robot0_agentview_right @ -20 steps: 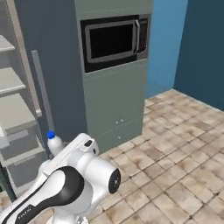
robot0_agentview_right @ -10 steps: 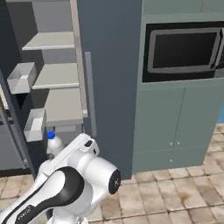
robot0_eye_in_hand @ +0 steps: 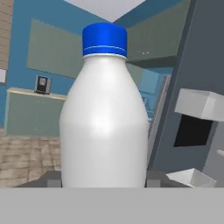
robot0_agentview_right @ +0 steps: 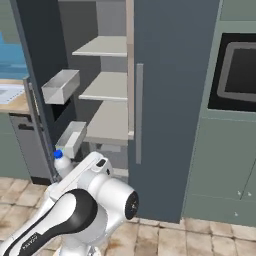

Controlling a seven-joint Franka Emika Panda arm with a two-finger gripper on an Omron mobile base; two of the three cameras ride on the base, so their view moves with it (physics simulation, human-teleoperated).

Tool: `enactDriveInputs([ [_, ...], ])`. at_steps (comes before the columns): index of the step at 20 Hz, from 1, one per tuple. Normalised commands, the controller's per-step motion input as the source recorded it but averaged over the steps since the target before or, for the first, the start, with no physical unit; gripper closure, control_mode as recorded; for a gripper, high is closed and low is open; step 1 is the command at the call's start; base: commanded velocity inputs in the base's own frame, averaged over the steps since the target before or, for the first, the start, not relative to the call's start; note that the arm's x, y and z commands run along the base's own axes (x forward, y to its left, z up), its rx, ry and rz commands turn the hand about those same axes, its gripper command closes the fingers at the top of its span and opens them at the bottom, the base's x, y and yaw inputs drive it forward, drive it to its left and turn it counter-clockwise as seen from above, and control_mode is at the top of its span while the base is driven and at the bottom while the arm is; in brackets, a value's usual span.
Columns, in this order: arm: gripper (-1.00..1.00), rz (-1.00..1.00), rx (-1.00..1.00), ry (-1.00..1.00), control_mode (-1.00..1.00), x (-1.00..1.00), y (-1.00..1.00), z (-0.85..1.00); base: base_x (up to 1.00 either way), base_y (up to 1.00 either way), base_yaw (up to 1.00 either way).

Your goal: Take the bottled waters from the counter and place them in the freezer to freeze. Close the freezer door after placing the bottles.

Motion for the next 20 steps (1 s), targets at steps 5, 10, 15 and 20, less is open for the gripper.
enactDriveInputs([
  [5, 1.00, 0.00, 0.00, 0.00, 1.00, 0.00, 0.00, 0.00, 0.15, -0.42, 0.39],
  [10, 1.00, 0.00, 0.00, 0.00, 1.00, 0.00, 0.00, 0.00, 0.30, -0.51, 0.12],
  [15, 1.00, 0.00, 0.00, 0.00, 1.00, 0.00, 0.00, 0.00, 0.62, -0.43, 0.16],
  [20, 1.00, 0.00, 0.00, 0.00, 1.00, 0.00, 0.00, 0.00, 0.58, -0.11, 0.21],
])
